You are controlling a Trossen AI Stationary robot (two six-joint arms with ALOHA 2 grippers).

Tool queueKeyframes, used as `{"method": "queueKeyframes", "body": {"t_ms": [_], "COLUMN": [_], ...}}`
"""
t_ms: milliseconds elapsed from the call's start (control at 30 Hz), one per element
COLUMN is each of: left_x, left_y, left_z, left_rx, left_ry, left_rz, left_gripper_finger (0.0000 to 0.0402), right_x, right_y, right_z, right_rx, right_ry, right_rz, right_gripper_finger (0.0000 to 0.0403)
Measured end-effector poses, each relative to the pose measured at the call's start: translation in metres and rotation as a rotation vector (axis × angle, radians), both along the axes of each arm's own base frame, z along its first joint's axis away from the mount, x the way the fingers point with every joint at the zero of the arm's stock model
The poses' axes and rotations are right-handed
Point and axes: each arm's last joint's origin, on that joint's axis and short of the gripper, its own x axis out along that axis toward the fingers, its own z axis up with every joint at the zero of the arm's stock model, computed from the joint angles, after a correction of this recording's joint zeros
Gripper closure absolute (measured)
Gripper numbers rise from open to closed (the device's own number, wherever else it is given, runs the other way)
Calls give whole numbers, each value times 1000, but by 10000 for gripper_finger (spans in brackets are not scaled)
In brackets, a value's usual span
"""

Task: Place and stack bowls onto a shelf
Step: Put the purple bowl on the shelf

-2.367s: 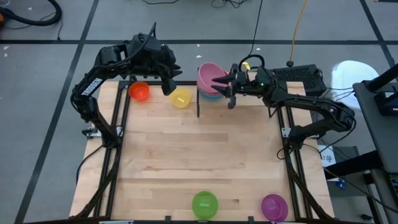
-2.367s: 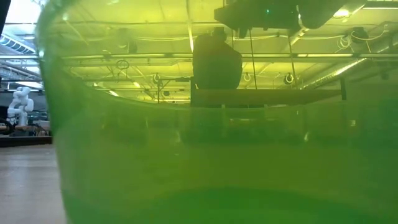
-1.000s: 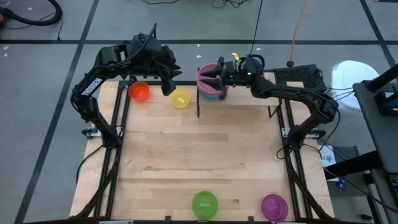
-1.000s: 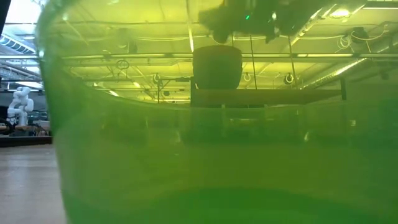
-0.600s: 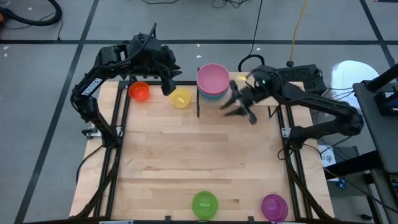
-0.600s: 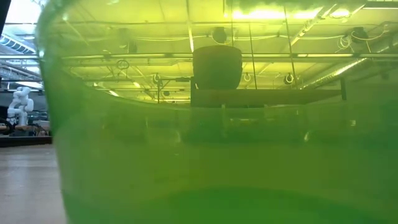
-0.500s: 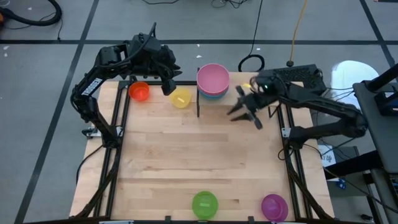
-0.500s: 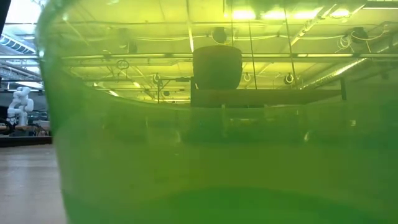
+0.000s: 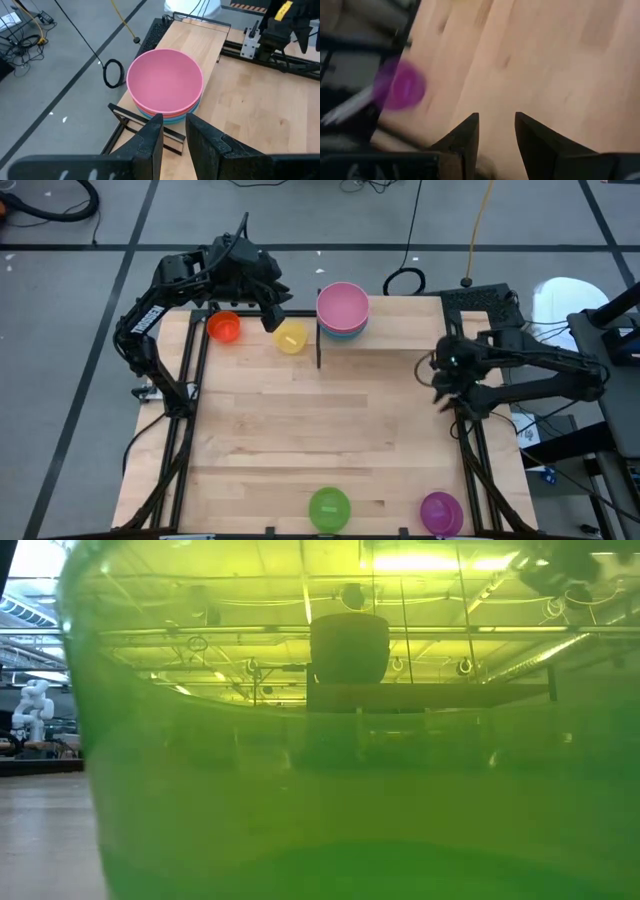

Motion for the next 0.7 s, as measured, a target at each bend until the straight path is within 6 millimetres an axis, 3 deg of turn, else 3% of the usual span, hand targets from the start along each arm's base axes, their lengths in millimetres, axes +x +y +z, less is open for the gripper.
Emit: {"method": "queueKeyframes", "body": {"t_ms": [333,700], "left_x": [0,-2], "left_y": [0,-1], "left_z": [0,-2], "left_rx": [3,31], "left_ry": [2,51], "left_rz": [-3,-35], "left_gripper_finger": [314,314], "right_x": [-7,19], "right_y": [23,72], "right_z": [-32,-79], "right_rx": [216,325], "right_ry": [306,310], "right_rz": [-10,24], "right_gripper_finger": [284,284]}}
